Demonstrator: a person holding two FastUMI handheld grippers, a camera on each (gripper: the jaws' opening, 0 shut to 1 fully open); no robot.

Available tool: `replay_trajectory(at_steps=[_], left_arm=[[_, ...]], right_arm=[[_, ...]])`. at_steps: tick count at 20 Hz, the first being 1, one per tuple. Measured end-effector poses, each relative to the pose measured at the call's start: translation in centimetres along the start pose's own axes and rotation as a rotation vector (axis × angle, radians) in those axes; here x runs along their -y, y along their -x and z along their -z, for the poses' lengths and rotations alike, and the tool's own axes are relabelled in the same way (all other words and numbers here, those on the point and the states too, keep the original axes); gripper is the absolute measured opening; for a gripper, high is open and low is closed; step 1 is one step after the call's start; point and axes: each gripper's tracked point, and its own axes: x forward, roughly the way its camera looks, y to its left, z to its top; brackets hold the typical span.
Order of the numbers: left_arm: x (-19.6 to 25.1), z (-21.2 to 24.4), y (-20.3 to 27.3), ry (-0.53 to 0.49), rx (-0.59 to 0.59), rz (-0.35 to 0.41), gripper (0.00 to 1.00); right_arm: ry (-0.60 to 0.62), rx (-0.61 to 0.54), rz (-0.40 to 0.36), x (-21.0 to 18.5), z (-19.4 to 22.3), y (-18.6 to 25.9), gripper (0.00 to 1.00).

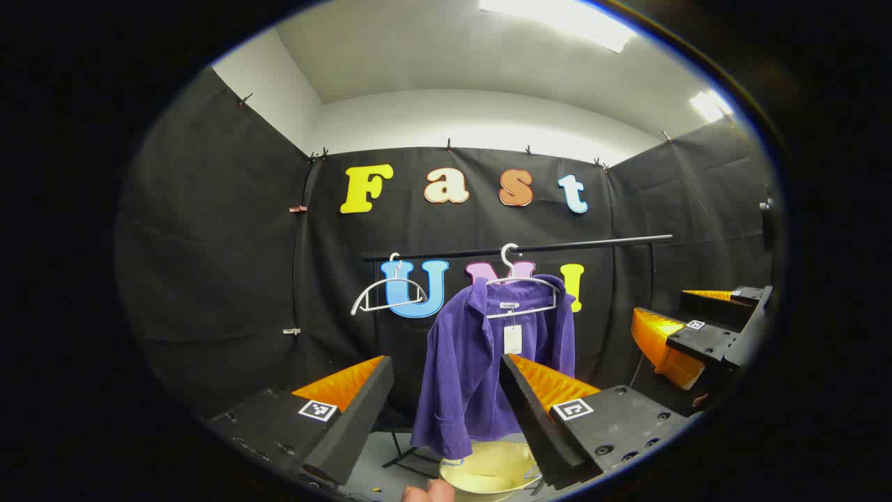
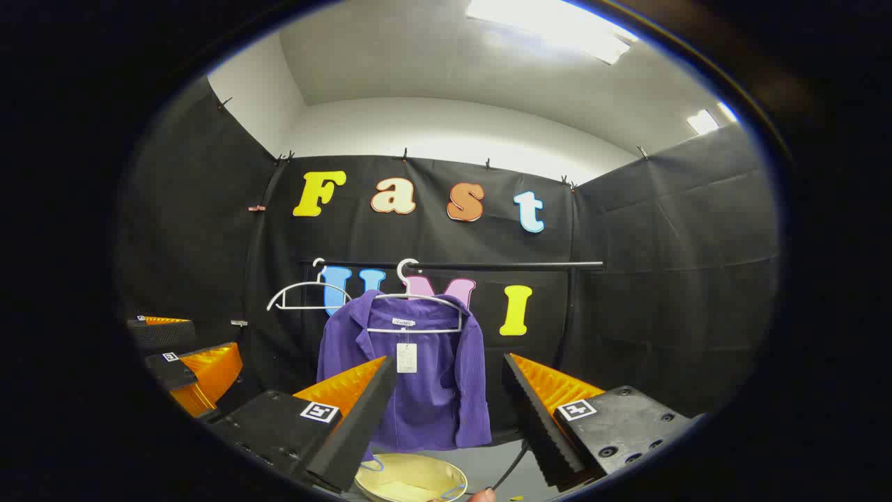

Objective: Grasp the clothes on the hanger with both hands and then place them into the laundry hamper below.

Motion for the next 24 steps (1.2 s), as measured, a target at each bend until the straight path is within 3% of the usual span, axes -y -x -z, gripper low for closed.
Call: replay_trajectory(at_steps=[24], left_arm=[[-0.2,0.1,-2.5,0.013,0.009,0.038,0.96]], right_arm=[[0.001,0.004,0.038,0.2,0.3,-1.2,0.98]])
